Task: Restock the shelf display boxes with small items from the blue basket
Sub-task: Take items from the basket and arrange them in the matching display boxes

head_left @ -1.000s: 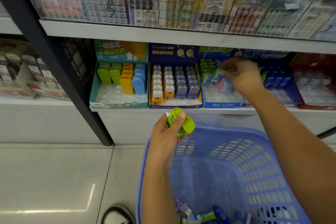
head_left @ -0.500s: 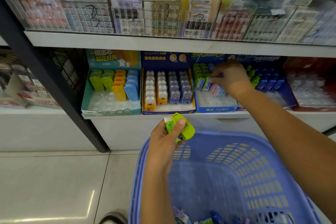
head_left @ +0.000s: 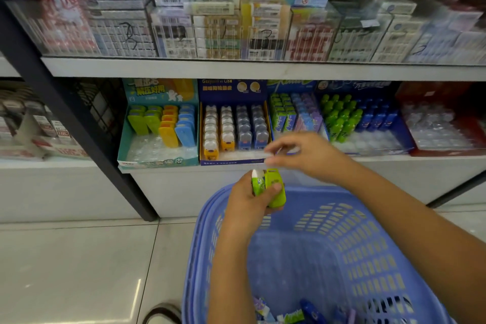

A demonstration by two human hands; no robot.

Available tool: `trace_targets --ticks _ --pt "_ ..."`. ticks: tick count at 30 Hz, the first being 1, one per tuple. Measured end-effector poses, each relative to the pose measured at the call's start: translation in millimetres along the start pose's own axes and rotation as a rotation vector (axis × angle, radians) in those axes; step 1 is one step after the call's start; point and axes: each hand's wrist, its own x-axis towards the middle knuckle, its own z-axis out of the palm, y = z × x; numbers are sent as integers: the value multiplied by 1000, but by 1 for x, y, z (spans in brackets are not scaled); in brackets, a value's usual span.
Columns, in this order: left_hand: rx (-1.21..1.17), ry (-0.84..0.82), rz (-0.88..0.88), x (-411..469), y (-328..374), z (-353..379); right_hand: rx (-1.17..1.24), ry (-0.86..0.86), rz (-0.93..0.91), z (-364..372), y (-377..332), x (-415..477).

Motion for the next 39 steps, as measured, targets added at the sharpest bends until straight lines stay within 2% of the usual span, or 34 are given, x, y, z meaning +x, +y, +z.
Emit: trace_targets --ticks 2,8,14,16,17,21,25,28,31,33,37,39 --pt "83 -46 13 -1 0 3 91 -131 41 10 -3 -17" --pt "198 -130 -29 -8 2 9 275 -118 151 18 4 -39" --pt "134 -57 -158 -11 3 10 1177 195 153 -2 8 -34" --pt "76 -33 -163 -11 4 10 1321 272 190 -12 10 -32" --pt "56 -27 -156 -11 5 10 1317 286 225 -15 12 -31" --pt "-12 34 -128 -8 8 11 993 216 359 -27 18 -19" --pt "-43 101 -108 -4 7 8 935 265 376 -38 15 6" --pt "-108 125 -123 0 7 7 467 333 334 -45 18 26" --pt "-169 142 -139 5 6 5 -22 377 193 -48 23 43" --pt "-178 152 -143 7 6 4 -229 331 119 -46 26 51" --pt "-177 167 -135 11 4 0 -417 194 100 -36 32 65" --pt "-179 173 -135 12 3 -1 -411 203 71 -33 34 68"
